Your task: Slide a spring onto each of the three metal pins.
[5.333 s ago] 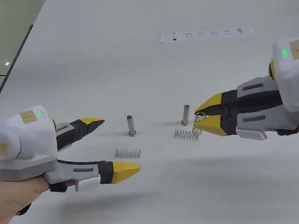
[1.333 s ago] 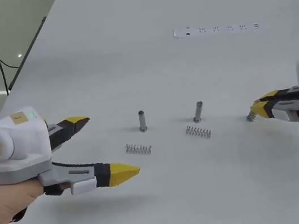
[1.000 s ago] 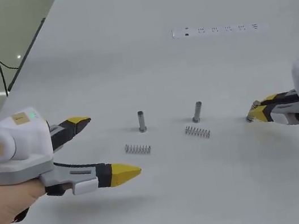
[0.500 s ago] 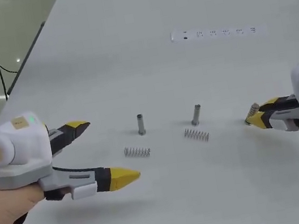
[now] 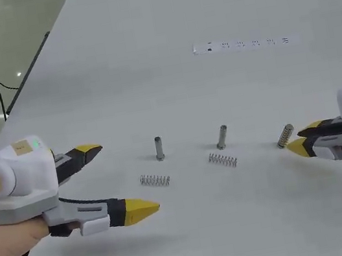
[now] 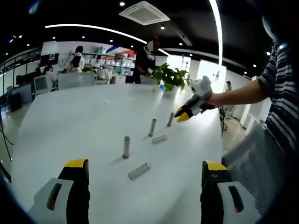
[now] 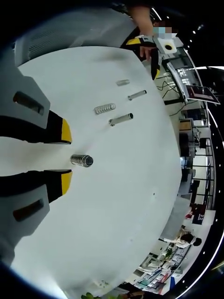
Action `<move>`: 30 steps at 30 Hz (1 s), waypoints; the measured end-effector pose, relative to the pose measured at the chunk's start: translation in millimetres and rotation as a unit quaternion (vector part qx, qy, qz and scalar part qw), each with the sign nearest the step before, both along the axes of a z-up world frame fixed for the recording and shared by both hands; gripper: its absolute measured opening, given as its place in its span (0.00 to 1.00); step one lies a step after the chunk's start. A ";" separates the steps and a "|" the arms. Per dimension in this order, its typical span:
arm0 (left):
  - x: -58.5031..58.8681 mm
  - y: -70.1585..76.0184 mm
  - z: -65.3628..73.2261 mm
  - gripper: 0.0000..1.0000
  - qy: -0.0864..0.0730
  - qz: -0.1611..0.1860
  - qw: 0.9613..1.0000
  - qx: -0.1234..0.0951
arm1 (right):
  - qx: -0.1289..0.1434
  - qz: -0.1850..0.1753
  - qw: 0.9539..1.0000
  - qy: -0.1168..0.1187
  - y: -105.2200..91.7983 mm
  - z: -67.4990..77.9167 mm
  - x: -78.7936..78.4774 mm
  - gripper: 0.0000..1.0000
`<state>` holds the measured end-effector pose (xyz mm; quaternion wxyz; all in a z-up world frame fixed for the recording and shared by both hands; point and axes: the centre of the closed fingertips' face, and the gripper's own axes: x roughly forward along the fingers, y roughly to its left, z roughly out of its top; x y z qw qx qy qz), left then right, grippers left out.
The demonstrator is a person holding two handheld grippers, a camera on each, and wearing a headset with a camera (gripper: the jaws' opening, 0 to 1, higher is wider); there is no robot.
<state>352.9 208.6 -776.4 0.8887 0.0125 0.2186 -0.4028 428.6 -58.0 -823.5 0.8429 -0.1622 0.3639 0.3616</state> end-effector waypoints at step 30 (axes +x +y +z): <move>-2.7 -0.6 -0.4 0.98 0.004 -0.006 1.000 -0.003 | -0.054 0.182 0.982 -0.006 63.0 2.8 -36.2 0.17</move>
